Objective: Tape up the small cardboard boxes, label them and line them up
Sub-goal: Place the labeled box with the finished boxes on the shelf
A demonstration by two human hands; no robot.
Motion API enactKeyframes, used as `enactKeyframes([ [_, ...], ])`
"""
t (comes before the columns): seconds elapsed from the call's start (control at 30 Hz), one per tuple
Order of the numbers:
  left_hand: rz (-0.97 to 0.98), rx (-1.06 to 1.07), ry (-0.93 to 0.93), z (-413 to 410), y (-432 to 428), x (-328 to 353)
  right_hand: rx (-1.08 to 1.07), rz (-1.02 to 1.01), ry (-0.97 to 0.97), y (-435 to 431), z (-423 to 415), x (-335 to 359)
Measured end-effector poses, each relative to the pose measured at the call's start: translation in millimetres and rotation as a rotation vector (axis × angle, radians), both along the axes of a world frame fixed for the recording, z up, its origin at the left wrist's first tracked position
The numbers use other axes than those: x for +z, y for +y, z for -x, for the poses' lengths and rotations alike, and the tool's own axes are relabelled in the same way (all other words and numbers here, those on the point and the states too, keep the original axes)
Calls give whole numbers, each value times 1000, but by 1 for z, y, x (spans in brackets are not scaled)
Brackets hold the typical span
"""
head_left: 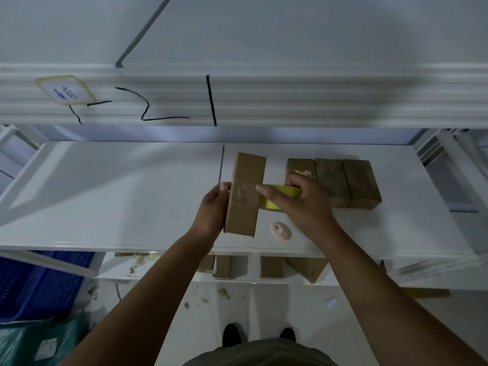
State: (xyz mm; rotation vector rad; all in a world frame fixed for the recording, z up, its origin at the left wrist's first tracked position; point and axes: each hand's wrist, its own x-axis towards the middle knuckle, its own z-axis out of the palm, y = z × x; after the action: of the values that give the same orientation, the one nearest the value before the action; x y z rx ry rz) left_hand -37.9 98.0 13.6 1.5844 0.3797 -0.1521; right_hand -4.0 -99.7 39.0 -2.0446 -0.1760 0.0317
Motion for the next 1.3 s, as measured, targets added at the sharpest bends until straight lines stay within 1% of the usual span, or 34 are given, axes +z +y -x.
enactKeyframes([
  [0.07,69,-79,127,3,0,4,10,56,-19,7,7,0],
  [0.1,87,-85,154,4,0,4,19,95,-36,11,9,1],
  [0.17,63,-59,126,6,0,5,36,109,-41,15,14,7],
  [0.23,40,-25,76,7,1,8,77,56,11,18,17,17],
  [0.3,57,-18,61,7,3,10,136,6,86,16,16,22],
  [0.47,308,19,70,9,19,11,330,-71,145,2,9,37],
  [0.57,353,31,39,14,22,16,352,-199,250,-7,8,34],
  [0.67,337,60,-2,20,18,21,361,-296,214,-6,9,21],
  [0.73,355,101,-25,23,18,24,295,-377,180,-8,8,22],
  [0.77,375,127,-41,24,21,26,245,-366,135,-12,7,25],
  [0.83,392,136,-77,24,29,31,204,-221,37,-22,4,29],
  [0.87,389,120,-92,24,32,35,204,-139,23,-25,3,29],
  [0.93,426,102,-90,26,34,40,202,-47,44,-29,4,28],
  [1.1,664,-2,-89,31,19,44,182,79,109,-18,4,34],
  [1.17,728,-26,-85,31,15,45,188,123,125,-13,3,40],
  [1.23,733,-29,-65,30,14,46,197,144,146,-9,2,44],
  [1.3,669,-43,-55,27,15,45,209,111,167,-6,2,42],
])
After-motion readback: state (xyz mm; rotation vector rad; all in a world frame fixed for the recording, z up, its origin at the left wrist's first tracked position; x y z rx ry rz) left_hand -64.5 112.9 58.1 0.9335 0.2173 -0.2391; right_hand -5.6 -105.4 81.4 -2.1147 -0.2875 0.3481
